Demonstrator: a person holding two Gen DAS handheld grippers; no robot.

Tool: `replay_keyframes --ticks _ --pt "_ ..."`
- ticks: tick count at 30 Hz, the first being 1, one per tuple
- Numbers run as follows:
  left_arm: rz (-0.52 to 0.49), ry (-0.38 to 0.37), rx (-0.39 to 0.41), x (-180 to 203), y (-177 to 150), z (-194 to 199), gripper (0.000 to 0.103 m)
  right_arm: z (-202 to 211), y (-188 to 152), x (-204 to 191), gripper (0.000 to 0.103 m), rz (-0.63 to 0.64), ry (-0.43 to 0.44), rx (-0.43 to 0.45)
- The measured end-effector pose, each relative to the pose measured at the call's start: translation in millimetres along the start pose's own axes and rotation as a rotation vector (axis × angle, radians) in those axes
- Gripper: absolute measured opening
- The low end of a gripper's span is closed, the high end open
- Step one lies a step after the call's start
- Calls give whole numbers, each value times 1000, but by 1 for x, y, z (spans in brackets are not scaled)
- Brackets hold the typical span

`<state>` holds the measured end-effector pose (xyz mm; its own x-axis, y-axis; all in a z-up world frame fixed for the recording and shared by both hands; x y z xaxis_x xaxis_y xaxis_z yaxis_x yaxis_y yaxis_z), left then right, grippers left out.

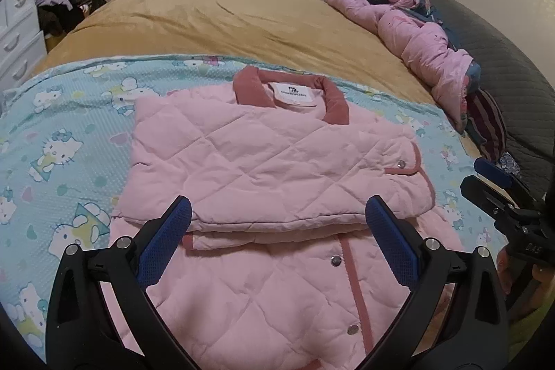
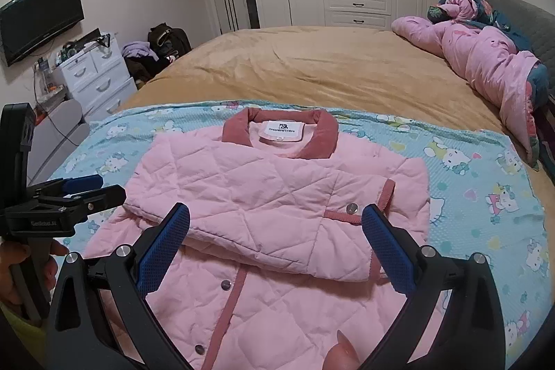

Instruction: Fold large clothes

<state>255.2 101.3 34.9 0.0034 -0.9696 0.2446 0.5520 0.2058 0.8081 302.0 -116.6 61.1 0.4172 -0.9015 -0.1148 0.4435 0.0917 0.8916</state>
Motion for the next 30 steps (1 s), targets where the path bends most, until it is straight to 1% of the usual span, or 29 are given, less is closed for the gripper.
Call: replay_keyframes --ticks 19,30 --pt "-42 -37 68 21 -4 56 94 63 3 -15 99 2 21 72" --pt "-68 -32 81 24 -18 80 94 91 -8 -23 99 8 27 78"
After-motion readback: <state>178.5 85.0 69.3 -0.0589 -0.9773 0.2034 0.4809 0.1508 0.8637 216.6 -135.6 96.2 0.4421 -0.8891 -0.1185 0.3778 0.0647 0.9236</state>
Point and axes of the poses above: each gripper's, at about its wrist camera, not at the fingertips, and z roughly against the way its jaws point, x to its right, y to its top, the point moved 1 cm from there along -z, roughly the way its jaws point, and after that the axes turned 15 degrees about x, right-handed, at the moved point
